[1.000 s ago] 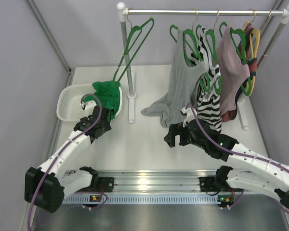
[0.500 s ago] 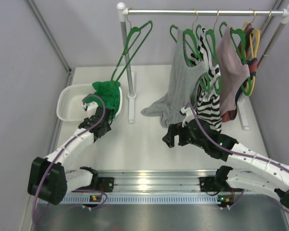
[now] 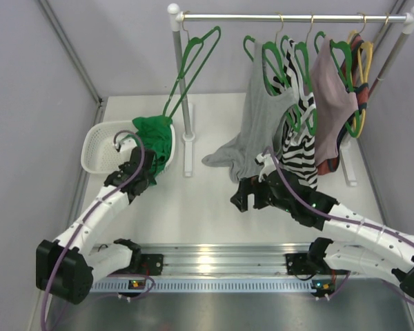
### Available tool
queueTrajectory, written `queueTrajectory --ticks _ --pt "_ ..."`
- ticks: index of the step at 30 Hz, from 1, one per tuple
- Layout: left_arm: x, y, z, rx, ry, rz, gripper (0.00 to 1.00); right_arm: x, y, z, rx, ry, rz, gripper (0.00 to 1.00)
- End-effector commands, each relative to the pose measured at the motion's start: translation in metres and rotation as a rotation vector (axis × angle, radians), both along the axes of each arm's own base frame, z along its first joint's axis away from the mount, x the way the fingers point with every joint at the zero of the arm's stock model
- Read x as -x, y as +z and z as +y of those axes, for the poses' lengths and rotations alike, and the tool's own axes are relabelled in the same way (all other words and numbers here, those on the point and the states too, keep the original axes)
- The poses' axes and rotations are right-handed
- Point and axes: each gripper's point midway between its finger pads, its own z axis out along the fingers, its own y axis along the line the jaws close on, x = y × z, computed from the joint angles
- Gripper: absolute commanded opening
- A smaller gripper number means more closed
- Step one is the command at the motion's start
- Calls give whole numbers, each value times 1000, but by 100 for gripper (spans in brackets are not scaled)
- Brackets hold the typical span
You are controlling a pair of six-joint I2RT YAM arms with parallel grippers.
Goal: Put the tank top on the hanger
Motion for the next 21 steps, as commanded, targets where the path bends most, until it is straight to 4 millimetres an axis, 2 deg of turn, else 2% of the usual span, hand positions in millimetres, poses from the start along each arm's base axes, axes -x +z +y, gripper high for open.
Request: queueTrajectory --ticks 1,3,5,6,8,9,11,16,18,20,21 --pt "-11 50 -3 24 -18 -103 0 -3 16 12 -55 20 -33 100" --pt "-14 72 -4 35 -33 -146 0 -4 16 13 -55 18 -33 100" --pt "-13 85 -5 34 -50 -159 0 -4 17 14 -55 22 -34 100" --pt "-15 99 -6 42 -57 -190 0 -5 18 15 -54 24 -33 100" --pt "-15 111 -8 41 -78 -201 0 -6 20 16 -51 26 -36 100" --pt "-17 125 -8 44 -84 -226 0 -7 19 17 -47 26 -36 100" --pt "-18 135 -8 37 -95 -235 0 -7 21 17 -49 23 -39 100" --pt "-14 176 -7 37 -114 -295 0 -11 28 19 -50 21 -56 100" --pt "-13 197 -6 37 -124 -332 0 -14 34 21 -54 20 -65 100" --pt "-10 209 -6 33 -142 -342 0 -18 44 23 -61 17 -87 100" --pt "-9 227 -7 39 -148 -378 0 -20 46 25 -62 16 -93 100"
